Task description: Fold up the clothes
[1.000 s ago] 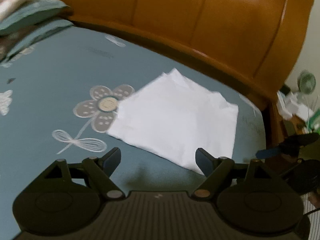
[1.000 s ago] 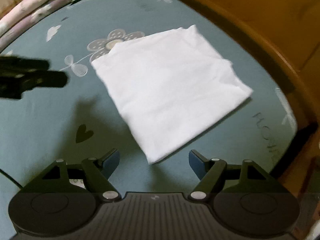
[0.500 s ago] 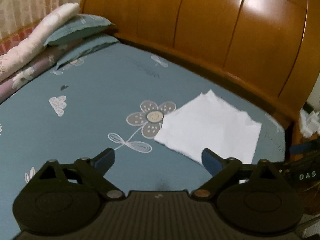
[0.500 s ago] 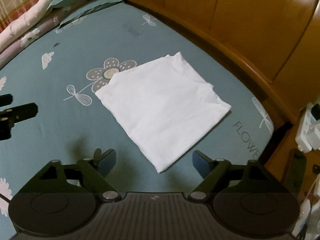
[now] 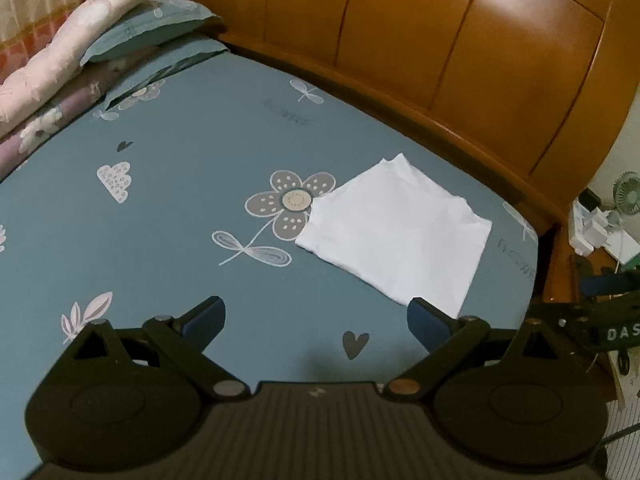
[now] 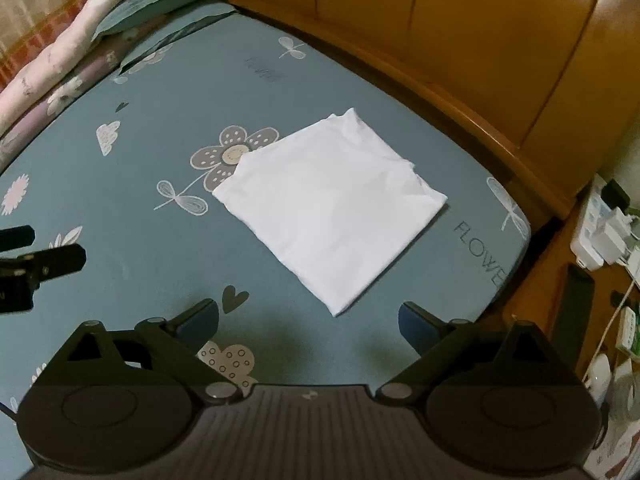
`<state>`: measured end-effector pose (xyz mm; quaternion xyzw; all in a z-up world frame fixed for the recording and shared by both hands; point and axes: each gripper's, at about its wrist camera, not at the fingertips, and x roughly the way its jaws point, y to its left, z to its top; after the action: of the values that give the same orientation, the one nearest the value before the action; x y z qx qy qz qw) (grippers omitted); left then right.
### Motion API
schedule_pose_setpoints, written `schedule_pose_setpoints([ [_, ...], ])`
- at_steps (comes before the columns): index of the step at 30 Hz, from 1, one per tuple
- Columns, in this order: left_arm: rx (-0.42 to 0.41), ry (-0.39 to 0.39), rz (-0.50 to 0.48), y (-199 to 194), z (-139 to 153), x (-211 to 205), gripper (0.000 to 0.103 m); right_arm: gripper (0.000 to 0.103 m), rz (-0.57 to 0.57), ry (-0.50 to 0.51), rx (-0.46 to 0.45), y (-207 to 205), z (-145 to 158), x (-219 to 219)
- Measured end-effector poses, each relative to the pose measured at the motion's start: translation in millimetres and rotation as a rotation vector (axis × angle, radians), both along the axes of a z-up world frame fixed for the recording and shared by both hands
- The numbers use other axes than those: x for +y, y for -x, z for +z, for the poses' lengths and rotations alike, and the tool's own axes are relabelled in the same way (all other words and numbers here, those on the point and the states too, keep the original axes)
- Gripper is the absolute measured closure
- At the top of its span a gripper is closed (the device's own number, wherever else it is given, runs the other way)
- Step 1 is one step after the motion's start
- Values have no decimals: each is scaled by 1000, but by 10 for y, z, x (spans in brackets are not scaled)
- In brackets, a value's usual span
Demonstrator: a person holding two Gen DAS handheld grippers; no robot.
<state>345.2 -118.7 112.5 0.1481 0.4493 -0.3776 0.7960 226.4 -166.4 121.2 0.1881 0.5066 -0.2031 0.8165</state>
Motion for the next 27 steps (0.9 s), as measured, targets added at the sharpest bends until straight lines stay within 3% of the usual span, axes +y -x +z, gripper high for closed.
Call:
schedule_pose_setpoints([
  [11,111,24,69,-61,172,22,5,0,6,5,-33,40,316,96],
  [20,183,-37,56,-44,112,-13,5,0,-43,-5,-53,40,405,1],
  [27,184,-70,78,-99,106,-48,5,0,-52,-11,-59,-5,386,-22],
])
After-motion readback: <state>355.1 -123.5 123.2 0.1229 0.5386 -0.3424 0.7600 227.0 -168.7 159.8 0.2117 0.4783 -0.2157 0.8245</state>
